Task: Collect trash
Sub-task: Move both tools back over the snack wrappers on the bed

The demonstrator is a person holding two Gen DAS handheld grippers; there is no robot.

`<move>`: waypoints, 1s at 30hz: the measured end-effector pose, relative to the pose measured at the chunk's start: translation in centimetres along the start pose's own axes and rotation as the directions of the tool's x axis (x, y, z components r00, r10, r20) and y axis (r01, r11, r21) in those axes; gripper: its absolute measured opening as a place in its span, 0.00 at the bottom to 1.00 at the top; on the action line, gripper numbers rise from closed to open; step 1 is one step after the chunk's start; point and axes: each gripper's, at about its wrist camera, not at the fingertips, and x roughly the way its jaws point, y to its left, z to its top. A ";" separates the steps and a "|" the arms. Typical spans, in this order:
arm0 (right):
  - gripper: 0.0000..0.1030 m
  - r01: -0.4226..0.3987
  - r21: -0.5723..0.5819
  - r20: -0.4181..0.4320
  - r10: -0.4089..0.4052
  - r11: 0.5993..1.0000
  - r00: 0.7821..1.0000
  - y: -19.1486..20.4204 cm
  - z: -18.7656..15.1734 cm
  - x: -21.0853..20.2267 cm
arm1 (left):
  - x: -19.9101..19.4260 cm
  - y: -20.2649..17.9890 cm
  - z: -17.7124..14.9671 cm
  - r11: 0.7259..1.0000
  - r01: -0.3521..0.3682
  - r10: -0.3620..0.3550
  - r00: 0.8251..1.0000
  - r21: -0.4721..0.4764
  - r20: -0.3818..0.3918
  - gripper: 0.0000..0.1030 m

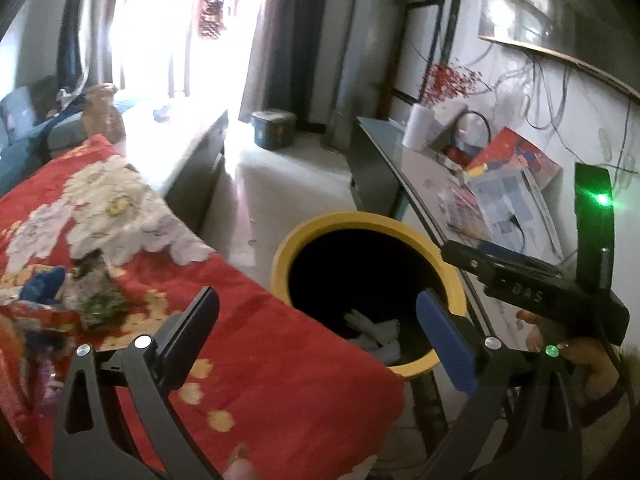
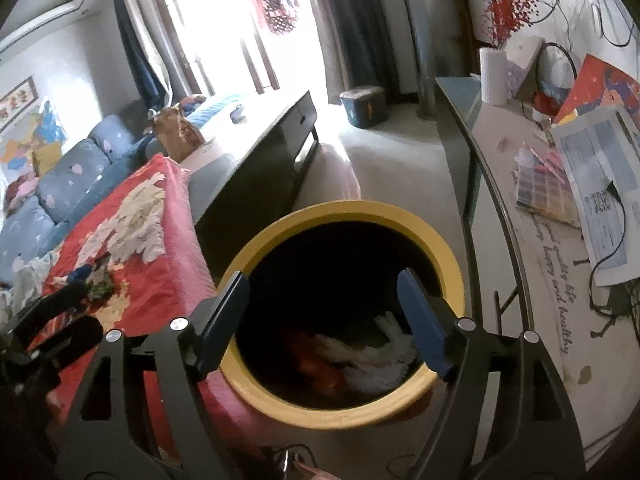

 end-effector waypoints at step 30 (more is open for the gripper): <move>0.68 -0.202 -0.236 -0.041 0.197 0.951 0.979 11.8 -2.1 -2.1 | -8.3 9.5 -0.9 0.959 -0.221 0.246 0.961 -0.180 0.128 0.94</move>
